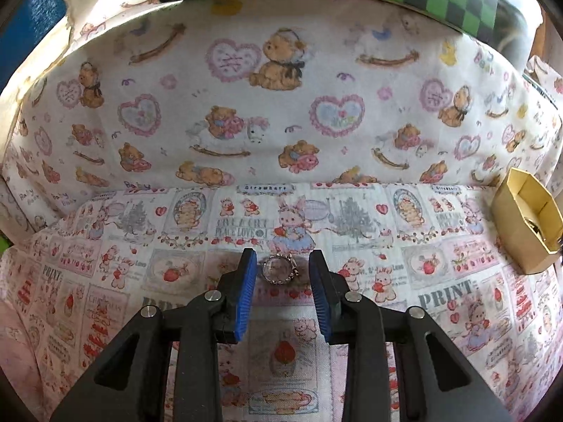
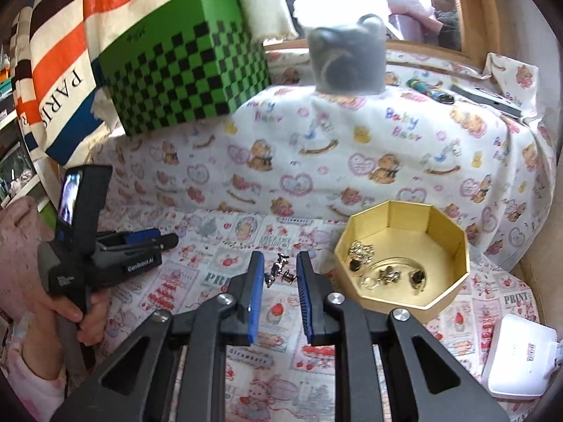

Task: Organize jewelry
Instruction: 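Grasp the silver ring with the left tool while the right tool carries its earring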

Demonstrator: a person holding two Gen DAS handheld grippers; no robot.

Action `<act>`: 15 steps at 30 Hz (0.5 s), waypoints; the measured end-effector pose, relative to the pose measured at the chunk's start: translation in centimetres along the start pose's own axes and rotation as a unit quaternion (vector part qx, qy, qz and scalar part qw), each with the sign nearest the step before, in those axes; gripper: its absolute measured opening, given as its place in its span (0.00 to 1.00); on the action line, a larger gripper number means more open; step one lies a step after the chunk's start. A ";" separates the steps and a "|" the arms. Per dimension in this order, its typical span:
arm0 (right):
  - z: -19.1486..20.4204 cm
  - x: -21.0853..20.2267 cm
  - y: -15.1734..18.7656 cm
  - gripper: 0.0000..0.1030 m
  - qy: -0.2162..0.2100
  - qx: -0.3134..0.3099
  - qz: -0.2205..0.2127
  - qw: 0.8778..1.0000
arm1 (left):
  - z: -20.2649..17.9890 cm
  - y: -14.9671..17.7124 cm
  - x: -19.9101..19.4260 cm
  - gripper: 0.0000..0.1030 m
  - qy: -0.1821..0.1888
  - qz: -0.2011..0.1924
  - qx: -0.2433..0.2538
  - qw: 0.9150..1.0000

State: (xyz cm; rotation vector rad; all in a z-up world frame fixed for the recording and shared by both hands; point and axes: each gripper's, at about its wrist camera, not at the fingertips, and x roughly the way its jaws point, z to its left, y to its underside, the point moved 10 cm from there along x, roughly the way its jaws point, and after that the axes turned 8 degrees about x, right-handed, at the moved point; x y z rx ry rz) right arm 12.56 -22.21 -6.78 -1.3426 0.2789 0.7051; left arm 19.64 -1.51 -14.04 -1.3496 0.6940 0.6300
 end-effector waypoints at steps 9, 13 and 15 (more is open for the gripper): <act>-2.9 -1.5 -1.3 0.17 0.011 0.038 -0.019 0.999 | -0.9 -0.1 0.4 0.20 -0.002 0.001 -0.003 1.000; -4.3 -1.9 -1.9 0.17 0.012 0.062 -0.025 0.998 | -0.1 0.1 -0.2 0.20 0.012 -0.002 -0.014 1.000; -4.9 -2.2 -2.2 0.17 0.011 0.071 -0.028 0.997 | 0.0 0.1 -0.7 0.20 0.019 -0.006 -0.017 1.000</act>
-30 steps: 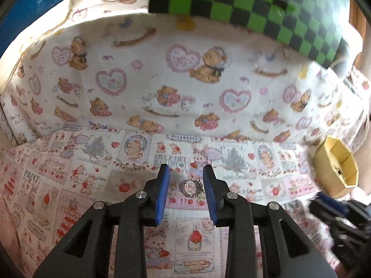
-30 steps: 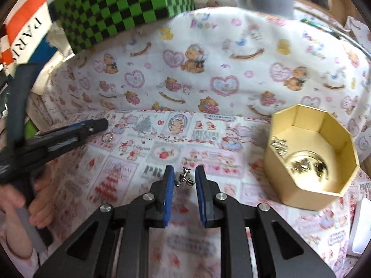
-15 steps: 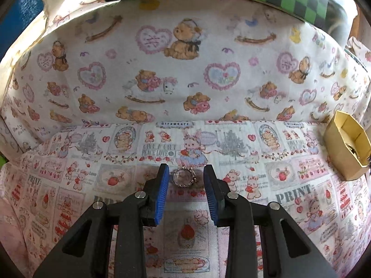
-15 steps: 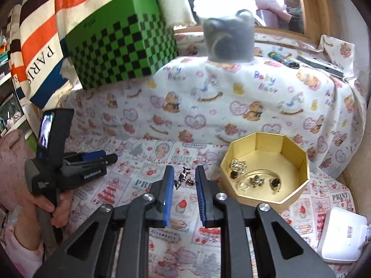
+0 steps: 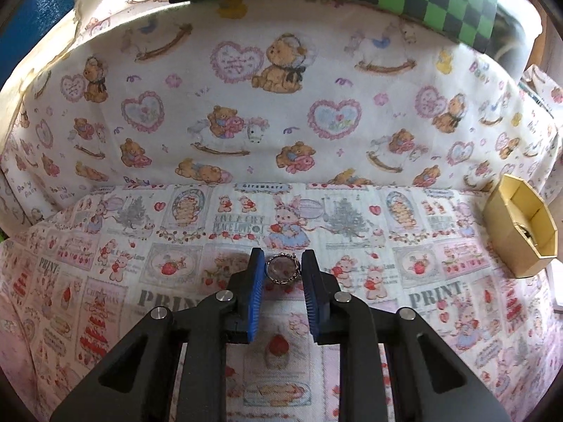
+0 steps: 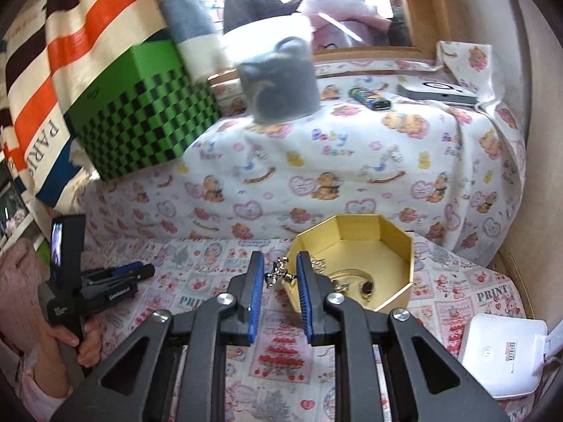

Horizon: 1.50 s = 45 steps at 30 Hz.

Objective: Organize jewelry

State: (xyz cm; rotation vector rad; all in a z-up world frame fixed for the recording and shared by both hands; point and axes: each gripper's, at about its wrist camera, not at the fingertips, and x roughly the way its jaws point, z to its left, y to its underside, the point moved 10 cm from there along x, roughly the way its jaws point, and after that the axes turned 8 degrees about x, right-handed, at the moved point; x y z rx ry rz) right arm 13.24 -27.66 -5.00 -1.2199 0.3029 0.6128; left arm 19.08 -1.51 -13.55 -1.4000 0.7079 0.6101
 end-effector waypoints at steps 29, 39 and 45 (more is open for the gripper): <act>-3.3 5.7 1.2 0.17 0.068 -0.026 0.065 0.995 | -10.7 -1.4 -9.3 0.20 0.100 -0.114 0.103 0.983; -3.6 6.5 1.5 0.17 0.054 -0.004 0.088 0.995 | -12.8 -1.5 -8.5 0.20 0.116 -0.092 0.108 0.983; -4.5 4.4 0.0 0.23 0.025 0.041 0.067 0.997 | -16.5 -2.6 -7.3 0.20 0.154 -0.059 0.110 0.980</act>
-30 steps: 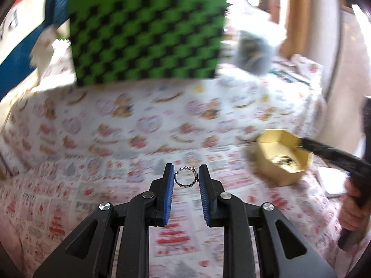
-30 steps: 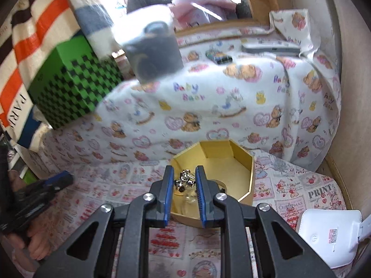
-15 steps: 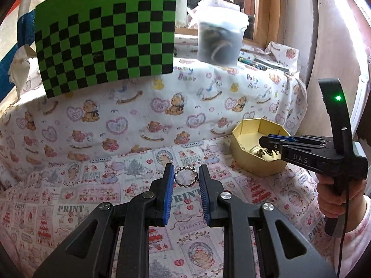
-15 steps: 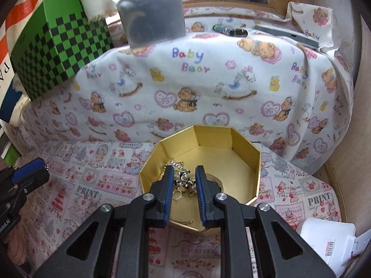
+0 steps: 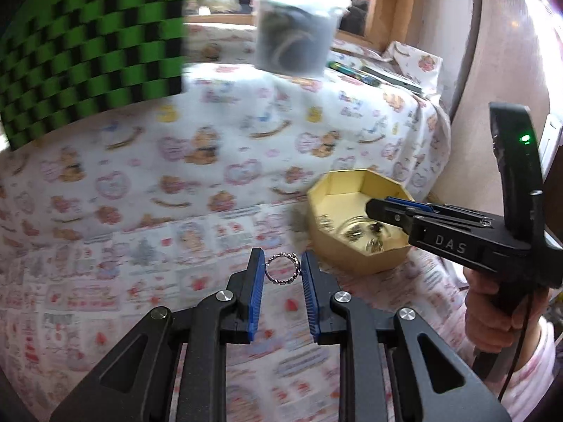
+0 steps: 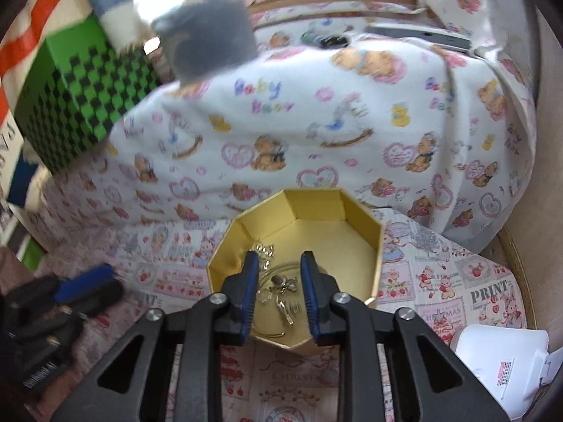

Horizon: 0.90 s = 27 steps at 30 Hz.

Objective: Organize jewelry

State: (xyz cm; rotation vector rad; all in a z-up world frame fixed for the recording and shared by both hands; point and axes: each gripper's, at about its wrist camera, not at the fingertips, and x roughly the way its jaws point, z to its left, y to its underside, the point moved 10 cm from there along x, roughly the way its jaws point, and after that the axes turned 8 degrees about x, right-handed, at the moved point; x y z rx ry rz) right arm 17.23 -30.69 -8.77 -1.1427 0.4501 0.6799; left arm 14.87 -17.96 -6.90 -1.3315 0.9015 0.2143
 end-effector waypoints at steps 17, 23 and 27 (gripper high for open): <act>-5.6 -3.9 -2.1 0.27 -0.003 0.129 -0.060 0.990 | -6.1 -2.9 6.8 0.20 0.010 0.062 0.029 0.998; -5.0 -3.0 -1.9 0.28 -0.002 0.127 -0.052 0.991 | -5.7 -2.8 8.4 0.20 -0.002 0.073 0.031 0.997; -4.8 -3.2 -1.9 0.33 0.005 0.120 -0.058 0.991 | -5.7 -2.9 7.7 0.22 0.002 0.060 0.038 0.997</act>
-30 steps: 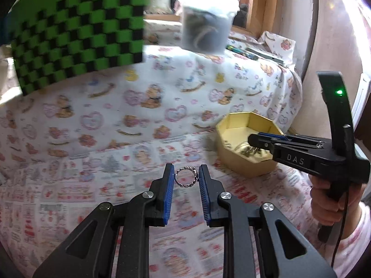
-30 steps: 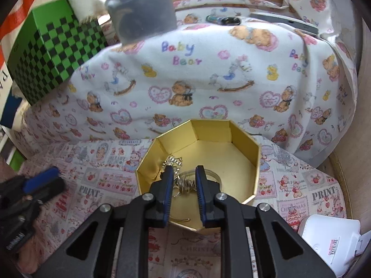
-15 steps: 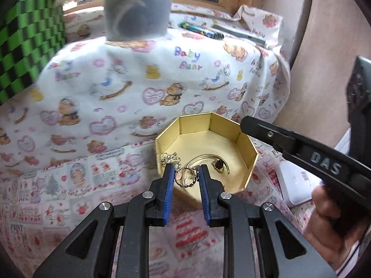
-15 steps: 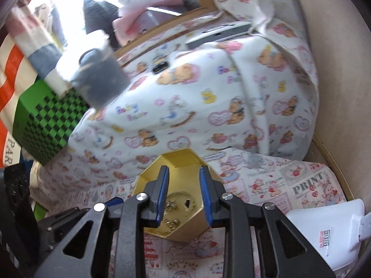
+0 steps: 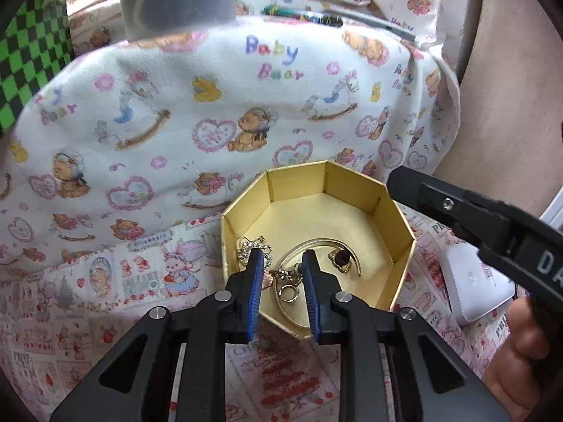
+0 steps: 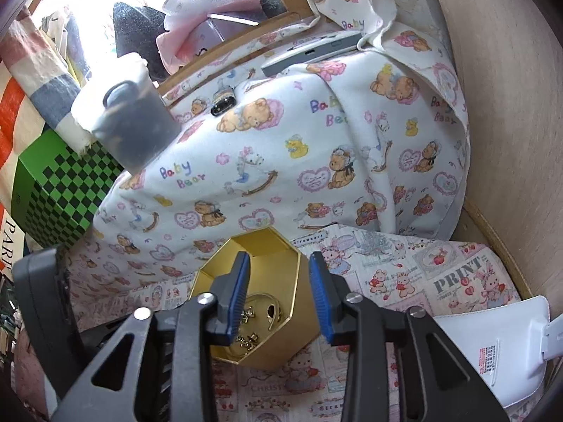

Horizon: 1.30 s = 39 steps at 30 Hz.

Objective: Organize jewelry

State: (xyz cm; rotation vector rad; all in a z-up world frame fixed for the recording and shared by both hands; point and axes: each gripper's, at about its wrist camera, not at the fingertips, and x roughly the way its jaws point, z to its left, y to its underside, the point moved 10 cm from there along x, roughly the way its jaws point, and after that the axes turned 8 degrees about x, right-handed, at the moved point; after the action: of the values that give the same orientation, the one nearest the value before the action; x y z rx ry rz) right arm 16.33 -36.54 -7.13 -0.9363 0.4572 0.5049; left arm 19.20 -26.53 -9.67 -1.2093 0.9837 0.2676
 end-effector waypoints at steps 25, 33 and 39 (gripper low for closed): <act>6.1 -1.9 2.2 0.78 0.010 -0.143 -0.091 0.986 | 10.3 4.2 -13.6 0.78 -0.140 -0.193 -0.027 0.971; 8.2 -2.4 3.3 0.88 0.011 -0.189 -0.138 0.972 | 12.6 6.0 -14.9 0.95 -0.157 -0.230 -0.061 0.959; 8.4 -3.1 3.2 0.99 0.009 -0.183 -0.176 0.967 | 14.5 6.7 -15.4 0.97 -0.171 -0.238 -0.088 0.952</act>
State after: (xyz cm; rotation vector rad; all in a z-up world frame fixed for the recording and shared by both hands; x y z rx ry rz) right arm 13.22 -28.48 -3.09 -1.3490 0.2055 0.2582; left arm 13.04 -6.55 -2.22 -1.4645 0.3537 0.1748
